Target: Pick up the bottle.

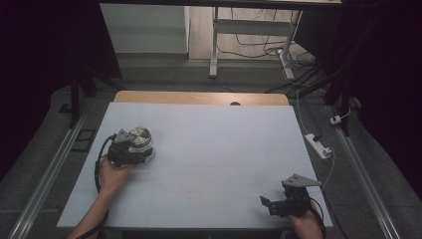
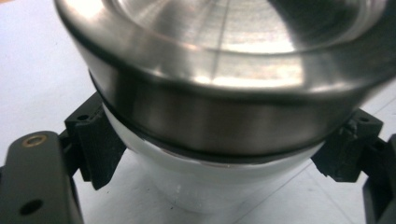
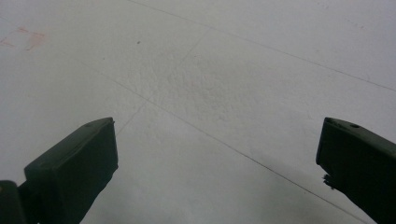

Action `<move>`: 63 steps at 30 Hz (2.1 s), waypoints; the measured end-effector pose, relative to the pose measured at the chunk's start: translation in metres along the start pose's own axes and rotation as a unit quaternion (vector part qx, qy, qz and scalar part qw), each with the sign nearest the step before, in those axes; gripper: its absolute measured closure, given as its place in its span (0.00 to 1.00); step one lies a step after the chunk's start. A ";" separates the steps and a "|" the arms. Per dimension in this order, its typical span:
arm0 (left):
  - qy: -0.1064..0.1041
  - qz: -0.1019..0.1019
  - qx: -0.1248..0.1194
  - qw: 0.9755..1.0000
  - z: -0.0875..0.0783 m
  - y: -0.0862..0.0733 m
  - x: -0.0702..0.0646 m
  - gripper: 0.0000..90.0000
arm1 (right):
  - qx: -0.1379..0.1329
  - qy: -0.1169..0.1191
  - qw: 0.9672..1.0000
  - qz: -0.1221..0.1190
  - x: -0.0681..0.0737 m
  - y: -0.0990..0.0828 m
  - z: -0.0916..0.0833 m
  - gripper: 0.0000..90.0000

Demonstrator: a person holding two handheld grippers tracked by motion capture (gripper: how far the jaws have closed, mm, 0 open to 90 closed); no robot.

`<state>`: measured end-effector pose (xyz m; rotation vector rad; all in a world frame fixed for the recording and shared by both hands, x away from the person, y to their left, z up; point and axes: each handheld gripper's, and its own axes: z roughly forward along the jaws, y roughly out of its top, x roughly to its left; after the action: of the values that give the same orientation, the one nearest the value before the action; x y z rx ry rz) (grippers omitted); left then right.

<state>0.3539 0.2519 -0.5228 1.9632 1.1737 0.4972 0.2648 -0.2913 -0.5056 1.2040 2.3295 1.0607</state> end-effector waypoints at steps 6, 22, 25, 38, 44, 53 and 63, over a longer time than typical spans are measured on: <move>-0.012 0.018 -0.006 1.000 -0.006 0.008 -0.008 0.18 | -0.001 0.001 1.000 0.001 0.000 0.000 0.000 0.00; -0.076 0.056 -0.020 0.995 -0.010 0.043 -0.040 0.18 | -0.002 0.001 1.000 0.003 -0.001 0.000 0.000 0.00; -0.085 0.069 -0.021 0.994 -0.010 0.049 -0.050 0.18 | -0.002 0.001 1.000 0.002 -0.001 0.000 0.000 0.00; -0.129 0.110 -0.016 0.985 -0.005 0.069 -0.089 0.18 | -0.002 0.001 1.000 0.002 -0.001 0.000 0.000 0.00; -0.147 0.123 -0.013 0.981 -0.002 0.074 -0.105 0.18 | -0.002 0.001 1.000 0.000 -0.001 0.000 0.000 0.00; -0.166 0.135 -0.005 0.977 0.003 0.076 -0.122 0.18 | 0.001 0.000 1.000 -0.003 0.000 0.000 0.000 0.00; -0.189 0.144 0.001 0.971 0.006 0.075 -0.138 0.18 | 0.001 0.001 1.000 -0.004 0.000 0.000 0.000 0.00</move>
<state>0.3310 0.1098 -0.4594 2.1232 0.6561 0.2479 0.2646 -0.2911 -0.5056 1.1940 2.3366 1.0569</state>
